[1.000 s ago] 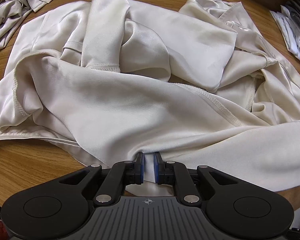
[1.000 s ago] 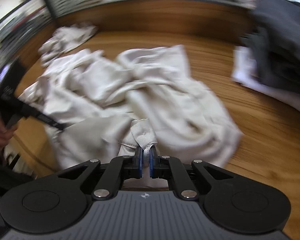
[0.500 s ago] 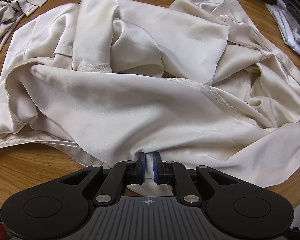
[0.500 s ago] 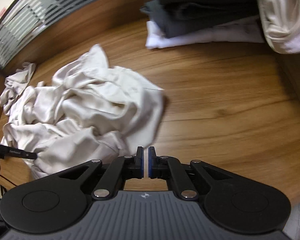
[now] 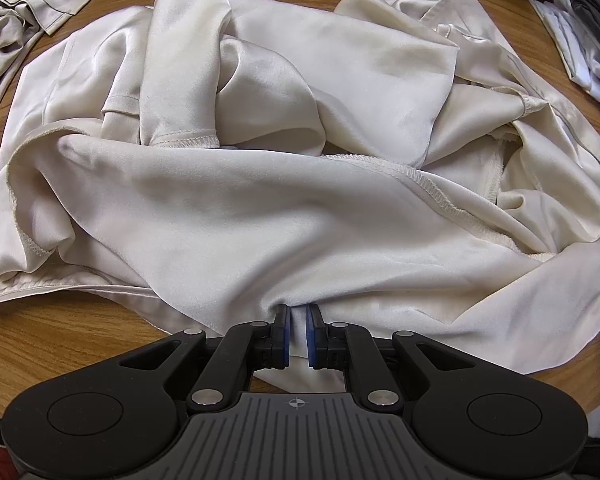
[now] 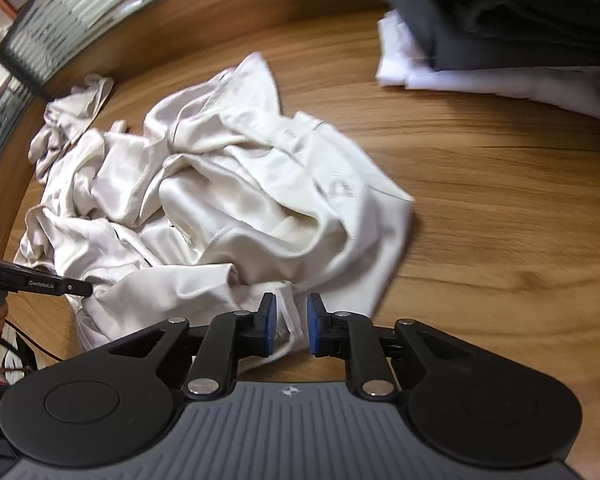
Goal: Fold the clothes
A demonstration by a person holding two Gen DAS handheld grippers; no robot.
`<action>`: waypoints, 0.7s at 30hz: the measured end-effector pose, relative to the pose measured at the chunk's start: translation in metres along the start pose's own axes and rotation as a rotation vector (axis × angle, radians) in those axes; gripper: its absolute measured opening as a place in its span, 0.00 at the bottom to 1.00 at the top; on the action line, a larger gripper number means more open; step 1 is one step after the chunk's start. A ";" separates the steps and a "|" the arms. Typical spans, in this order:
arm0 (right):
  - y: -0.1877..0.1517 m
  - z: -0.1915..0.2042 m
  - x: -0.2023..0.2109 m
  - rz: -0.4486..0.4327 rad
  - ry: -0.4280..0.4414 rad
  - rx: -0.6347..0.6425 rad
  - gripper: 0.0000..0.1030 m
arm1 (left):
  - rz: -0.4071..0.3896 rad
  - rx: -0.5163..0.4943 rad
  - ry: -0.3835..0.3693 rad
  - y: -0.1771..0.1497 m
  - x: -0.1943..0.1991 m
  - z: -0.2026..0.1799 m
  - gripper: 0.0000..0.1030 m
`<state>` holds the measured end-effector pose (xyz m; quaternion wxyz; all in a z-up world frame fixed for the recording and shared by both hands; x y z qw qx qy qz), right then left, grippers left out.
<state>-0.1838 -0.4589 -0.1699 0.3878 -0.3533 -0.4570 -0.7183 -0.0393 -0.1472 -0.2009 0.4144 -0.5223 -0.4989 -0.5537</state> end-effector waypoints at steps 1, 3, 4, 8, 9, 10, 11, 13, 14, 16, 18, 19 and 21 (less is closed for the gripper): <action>0.002 0.001 -0.007 0.016 0.011 0.001 0.27 | 0.000 0.002 0.000 0.000 0.000 0.000 0.12; 0.005 0.002 -0.022 0.048 0.033 0.001 0.35 | 0.001 0.005 0.000 -0.001 0.000 0.001 0.12; 0.006 0.002 -0.028 0.064 0.043 0.000 0.37 | 0.000 0.008 0.000 -0.002 0.000 0.002 0.12; 0.004 0.005 -0.047 0.121 0.081 0.004 0.44 | -0.004 0.020 0.001 -0.004 0.001 0.005 0.12; 0.002 0.008 -0.048 0.125 0.088 0.015 0.42 | -0.005 0.022 0.002 -0.005 0.001 0.005 0.12; 0.000 0.011 -0.049 0.128 0.096 0.027 0.39 | -0.005 0.023 0.003 -0.005 0.001 0.006 0.12; -0.002 0.013 -0.047 0.123 0.093 0.040 0.26 | -0.005 0.024 0.004 -0.006 0.001 0.006 0.12; -0.008 0.018 -0.043 0.108 0.083 0.066 0.13 | -0.003 0.024 0.006 -0.006 0.001 0.007 0.12; -0.010 0.017 -0.039 0.091 0.065 0.066 0.10 | -0.002 0.025 0.007 -0.006 0.001 0.008 0.12; -0.013 0.013 -0.026 0.044 0.020 0.046 0.08 | 0.001 0.027 0.008 -0.007 0.001 0.009 0.12; -0.017 0.002 -0.010 -0.007 -0.024 -0.016 0.07 | 0.006 0.024 0.005 -0.008 0.001 0.009 0.12; -0.020 -0.003 -0.002 -0.032 -0.033 -0.055 0.07 | 0.011 0.023 -0.003 -0.009 0.001 0.009 0.12; -0.028 -0.009 0.010 -0.064 -0.056 -0.113 0.07 | 0.016 0.016 -0.006 -0.010 0.001 0.010 0.12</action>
Point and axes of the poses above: each gripper's, at about its wrist camera, not at the fingertips, and x roughly against the way its jaws point, z to its left, y to its top, the point moved 7 cm from there along -x, roughly the way its jaws point, and after that the axes turned 7 degrees about x, right-handed, at the moved point
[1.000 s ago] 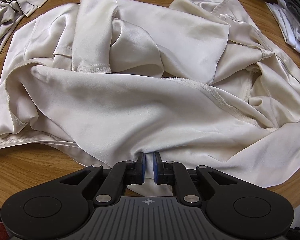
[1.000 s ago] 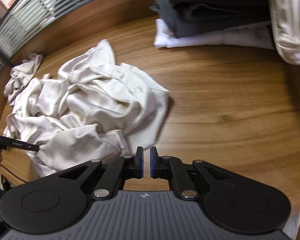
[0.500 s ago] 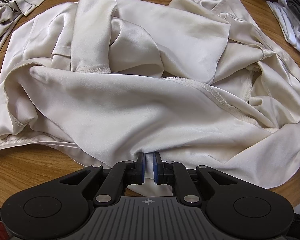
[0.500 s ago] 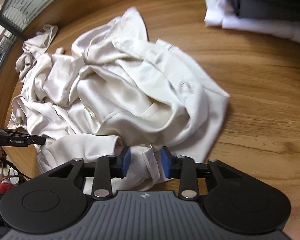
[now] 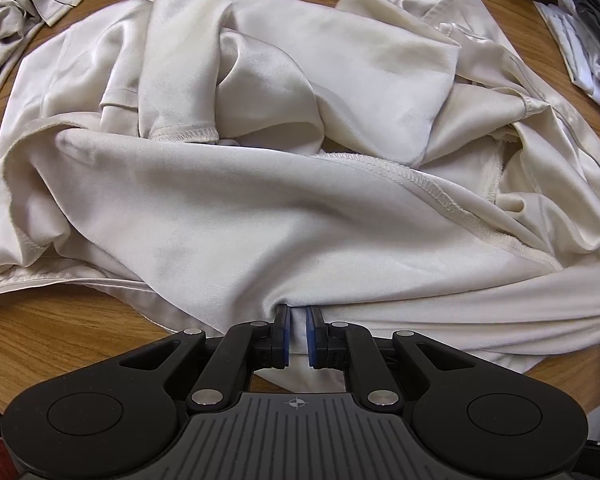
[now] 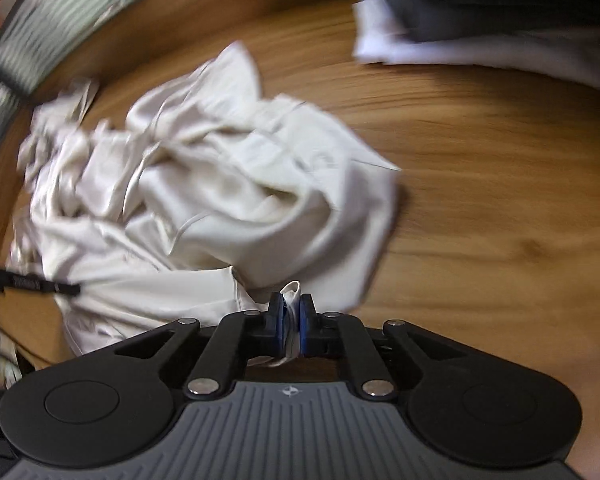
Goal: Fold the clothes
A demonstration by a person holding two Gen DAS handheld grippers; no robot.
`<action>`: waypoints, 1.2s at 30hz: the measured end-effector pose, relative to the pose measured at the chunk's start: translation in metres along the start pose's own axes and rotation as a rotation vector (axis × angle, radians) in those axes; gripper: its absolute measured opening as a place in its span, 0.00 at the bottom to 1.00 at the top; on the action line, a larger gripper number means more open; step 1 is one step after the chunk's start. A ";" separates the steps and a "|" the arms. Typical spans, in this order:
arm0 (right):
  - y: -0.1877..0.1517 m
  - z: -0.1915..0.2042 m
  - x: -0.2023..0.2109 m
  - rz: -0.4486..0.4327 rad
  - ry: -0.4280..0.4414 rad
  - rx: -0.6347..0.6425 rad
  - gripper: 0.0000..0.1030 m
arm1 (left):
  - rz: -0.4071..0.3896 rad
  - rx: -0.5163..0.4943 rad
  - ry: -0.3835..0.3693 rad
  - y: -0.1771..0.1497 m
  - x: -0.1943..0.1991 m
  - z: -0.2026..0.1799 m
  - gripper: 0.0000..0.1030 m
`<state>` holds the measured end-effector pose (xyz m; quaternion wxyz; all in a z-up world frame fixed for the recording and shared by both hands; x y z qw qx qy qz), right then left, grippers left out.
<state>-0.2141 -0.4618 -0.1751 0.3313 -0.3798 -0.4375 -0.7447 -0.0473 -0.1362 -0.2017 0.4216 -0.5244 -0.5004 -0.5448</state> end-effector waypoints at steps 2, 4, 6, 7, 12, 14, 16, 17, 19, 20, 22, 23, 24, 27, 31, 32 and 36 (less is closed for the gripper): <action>-0.007 -0.007 0.010 -0.037 -0.017 -0.064 0.05 | 0.004 -0.004 0.001 0.000 0.000 0.001 0.12; -0.015 -0.016 0.019 -0.067 -0.033 -0.136 0.03 | 0.008 -0.007 0.001 -0.001 0.000 0.002 0.12; -0.022 -0.029 0.025 -0.074 -0.054 -0.189 0.00 | 0.013 -0.018 0.003 -0.001 0.000 0.003 0.12; -0.025 -0.035 0.028 -0.068 -0.072 -0.194 0.00 | 0.015 -0.025 0.005 -0.001 0.000 0.003 0.12; -0.034 -0.055 0.035 -0.004 -0.051 -0.176 0.00 | 0.020 -0.060 0.013 -0.003 0.001 0.006 0.12; -0.034 -0.055 0.036 0.016 -0.028 -0.145 0.00 | 0.016 -0.070 0.013 -0.005 0.002 0.007 0.12; -0.030 -0.049 0.037 0.016 -0.008 -0.108 0.01 | 0.006 -0.084 0.008 -0.007 0.006 0.007 0.12; -0.026 -0.044 0.037 0.011 0.001 -0.097 0.01 | -0.006 -0.095 -0.005 -0.008 0.010 0.005 0.12; -0.019 -0.035 0.035 -0.001 0.015 -0.073 0.01 | -0.029 -0.128 -0.041 -0.002 0.022 -0.004 0.12; -0.016 -0.029 0.033 -0.004 0.022 -0.059 0.01 | -0.041 -0.147 -0.061 0.004 0.029 -0.010 0.12; -0.009 -0.016 0.027 -0.007 0.034 -0.032 0.01 | -0.065 -0.184 -0.100 0.014 0.042 -0.022 0.12; -0.007 -0.009 0.022 -0.006 0.037 -0.016 0.01 | -0.075 -0.203 -0.118 0.014 0.044 -0.032 0.12; -0.005 -0.003 0.017 0.000 0.041 0.002 0.01 | -0.081 -0.222 -0.132 0.016 0.044 -0.052 0.12; -0.007 0.014 0.004 0.027 0.061 0.047 0.01 | -0.093 -0.288 -0.177 0.018 0.053 -0.094 0.12; -0.022 0.034 0.001 0.076 0.114 0.096 0.01 | -0.097 -0.393 -0.214 0.009 0.066 -0.112 0.12; -0.028 0.036 0.002 0.085 0.117 0.102 0.01 | -0.093 -0.419 -0.225 0.007 0.063 -0.121 0.13; -0.052 0.044 0.006 0.115 0.122 0.121 0.04 | -0.046 -0.517 -0.260 -0.008 0.050 -0.150 0.13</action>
Point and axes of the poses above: each gripper's, at about its wrist camera, not at the fingertips, and x roughly against the way its jaws point, z to its left, y to its top, the point moved 7 cm from there along -x, roughly the way its jaws point, and after that the axes turned 7 degrees about x, right-handed, at the moved point
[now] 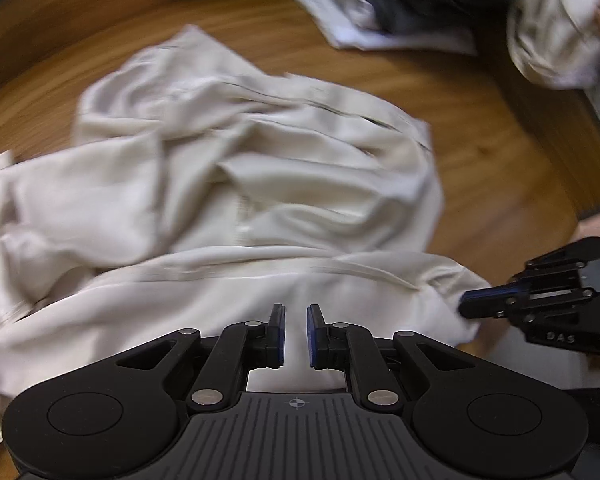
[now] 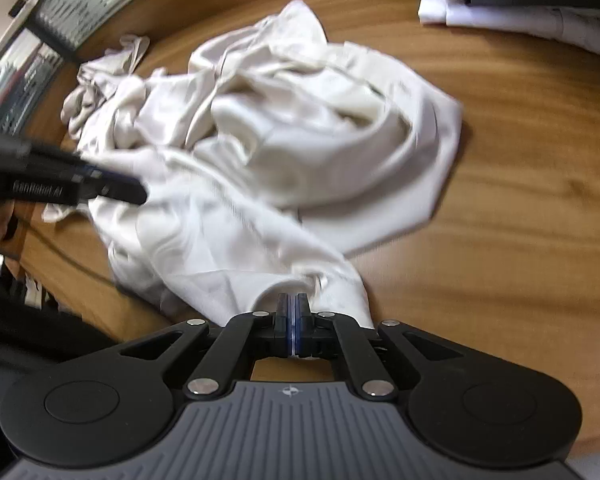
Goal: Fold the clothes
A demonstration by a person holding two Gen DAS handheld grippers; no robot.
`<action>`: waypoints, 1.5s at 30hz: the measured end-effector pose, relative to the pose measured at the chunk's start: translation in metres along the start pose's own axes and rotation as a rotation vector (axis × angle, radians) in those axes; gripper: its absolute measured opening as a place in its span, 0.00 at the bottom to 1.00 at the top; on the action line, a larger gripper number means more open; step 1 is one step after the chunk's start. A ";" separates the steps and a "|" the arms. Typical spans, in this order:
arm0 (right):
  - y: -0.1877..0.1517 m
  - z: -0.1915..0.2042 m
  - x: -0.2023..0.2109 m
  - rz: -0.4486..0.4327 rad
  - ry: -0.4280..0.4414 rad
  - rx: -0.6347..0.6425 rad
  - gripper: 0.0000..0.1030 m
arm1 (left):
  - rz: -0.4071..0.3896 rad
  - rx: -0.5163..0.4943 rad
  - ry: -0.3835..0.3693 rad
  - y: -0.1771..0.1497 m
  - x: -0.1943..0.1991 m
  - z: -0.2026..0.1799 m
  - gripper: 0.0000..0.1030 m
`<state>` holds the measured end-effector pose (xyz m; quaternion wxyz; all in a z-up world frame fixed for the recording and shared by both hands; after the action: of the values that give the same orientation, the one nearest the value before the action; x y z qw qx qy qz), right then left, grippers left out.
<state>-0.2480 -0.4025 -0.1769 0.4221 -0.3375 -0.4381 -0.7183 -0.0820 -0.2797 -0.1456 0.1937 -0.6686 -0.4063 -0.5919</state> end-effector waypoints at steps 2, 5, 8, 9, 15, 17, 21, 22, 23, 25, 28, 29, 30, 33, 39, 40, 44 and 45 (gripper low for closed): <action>-0.010 0.001 0.000 0.008 -0.013 -0.004 0.04 | 0.031 -0.048 -0.022 -0.002 -0.012 -0.013 0.13; -0.020 0.003 -0.001 0.009 -0.033 -0.008 0.05 | 0.075 -0.116 -0.045 -0.007 -0.027 -0.029 0.15; -0.028 0.006 -0.002 0.004 -0.050 -0.007 0.18 | 0.102 -0.178 -0.071 -0.007 -0.038 -0.045 0.20; -0.030 0.007 -0.003 0.001 -0.058 -0.005 0.19 | 0.110 -0.192 -0.084 -0.007 -0.040 -0.050 0.21; -0.038 0.007 -0.004 -0.024 -0.095 -0.030 0.22 | 0.159 -0.256 -0.167 -0.010 -0.051 -0.084 0.28; -0.040 0.008 -0.002 -0.034 -0.099 -0.038 0.23 | 0.183 -0.269 -0.183 -0.010 -0.057 -0.094 0.29; -0.045 0.010 0.001 -0.055 -0.098 -0.056 0.25 | 0.223 -0.284 -0.135 -0.013 -0.075 -0.104 0.30; -0.046 0.010 0.001 -0.060 -0.098 -0.061 0.25 | 0.231 -0.287 -0.120 -0.014 -0.078 -0.105 0.29; -0.046 0.010 0.001 -0.065 -0.098 -0.066 0.25 | 0.240 -0.290 -0.106 -0.015 -0.082 -0.105 0.29; -0.047 0.010 0.002 -0.076 -0.099 -0.075 0.25 | 0.247 -0.287 -0.089 -0.015 -0.085 -0.103 0.27; -0.047 0.006 0.001 -0.091 -0.097 -0.108 0.25 | 0.249 -0.276 -0.087 -0.015 -0.084 -0.100 0.17; -0.047 0.004 0.000 -0.095 -0.092 -0.125 0.25 | 0.249 -0.275 -0.088 -0.015 -0.084 -0.099 0.17; -0.047 0.002 -0.001 -0.100 -0.088 -0.142 0.25 | 0.250 -0.276 -0.088 -0.016 -0.083 -0.098 0.17; -0.047 -0.005 -0.003 -0.106 -0.069 -0.190 0.25 | 0.252 -0.272 -0.090 -0.017 -0.081 -0.095 0.17; -0.047 -0.012 -0.006 -0.096 -0.043 -0.233 0.25 | 0.245 -0.200 -0.111 -0.018 -0.068 -0.078 0.18; -0.046 -0.011 -0.007 -0.096 -0.035 -0.228 0.25 | 0.240 -0.190 -0.113 -0.018 -0.065 -0.074 0.18; -0.036 -0.004 -0.009 -0.115 0.006 -0.208 0.25 | 0.198 -0.200 -0.097 -0.020 -0.051 -0.060 0.19; -0.033 -0.003 -0.010 -0.120 0.017 -0.206 0.25 | 0.189 -0.208 -0.093 -0.021 -0.048 -0.058 0.21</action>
<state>-0.2741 -0.3935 -0.1981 0.3453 -0.3462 -0.3777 -0.7863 -0.1331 -0.3250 -0.1829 0.1590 -0.7470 -0.2865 -0.5785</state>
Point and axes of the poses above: each gripper's, at about its wrist camera, not at the fingertips, and x roughly against the way its jaws point, z to its left, y to its top, the point moved 7 cm from there along -x, roughly the way its jaws point, and after that the axes turned 7 degrees about x, right-handed, at the moved point
